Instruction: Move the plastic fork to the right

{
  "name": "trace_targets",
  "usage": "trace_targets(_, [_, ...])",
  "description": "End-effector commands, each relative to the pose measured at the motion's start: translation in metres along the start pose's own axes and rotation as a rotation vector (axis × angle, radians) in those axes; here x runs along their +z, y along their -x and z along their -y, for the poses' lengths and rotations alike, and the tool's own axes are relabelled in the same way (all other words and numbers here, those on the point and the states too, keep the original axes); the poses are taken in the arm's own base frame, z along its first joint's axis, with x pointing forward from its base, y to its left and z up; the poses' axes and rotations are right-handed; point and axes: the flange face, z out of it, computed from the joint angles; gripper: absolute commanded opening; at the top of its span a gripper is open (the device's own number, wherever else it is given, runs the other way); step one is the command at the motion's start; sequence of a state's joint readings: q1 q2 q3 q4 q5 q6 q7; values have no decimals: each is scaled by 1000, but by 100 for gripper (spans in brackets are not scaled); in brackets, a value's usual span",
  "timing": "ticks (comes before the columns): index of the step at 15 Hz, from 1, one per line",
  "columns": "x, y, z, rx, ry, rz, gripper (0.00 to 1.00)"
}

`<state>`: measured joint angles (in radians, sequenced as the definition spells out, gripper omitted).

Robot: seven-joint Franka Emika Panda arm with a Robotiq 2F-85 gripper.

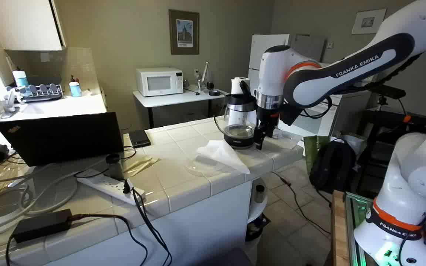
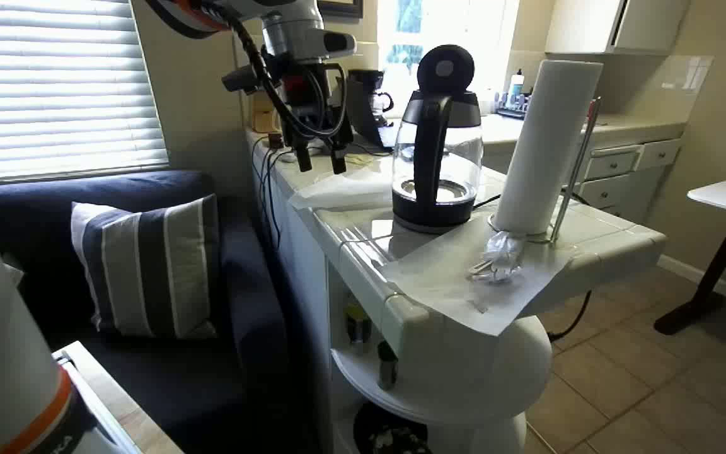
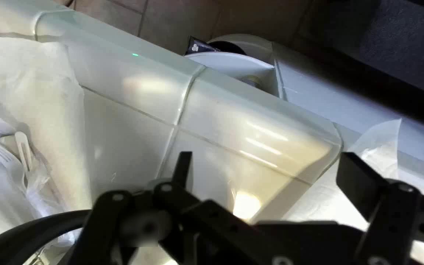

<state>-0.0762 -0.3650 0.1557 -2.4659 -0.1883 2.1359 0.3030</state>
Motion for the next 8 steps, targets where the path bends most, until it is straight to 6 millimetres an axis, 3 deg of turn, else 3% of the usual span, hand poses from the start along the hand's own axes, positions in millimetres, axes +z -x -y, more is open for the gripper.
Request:
trace_targets(1, [0, 0, 0, 0, 0, 1, 100])
trace_targets(6, [0, 0, 0, 0, 0, 1, 100])
trace_targets(8, [-17, -9, 19, -44, -33, -29, 100])
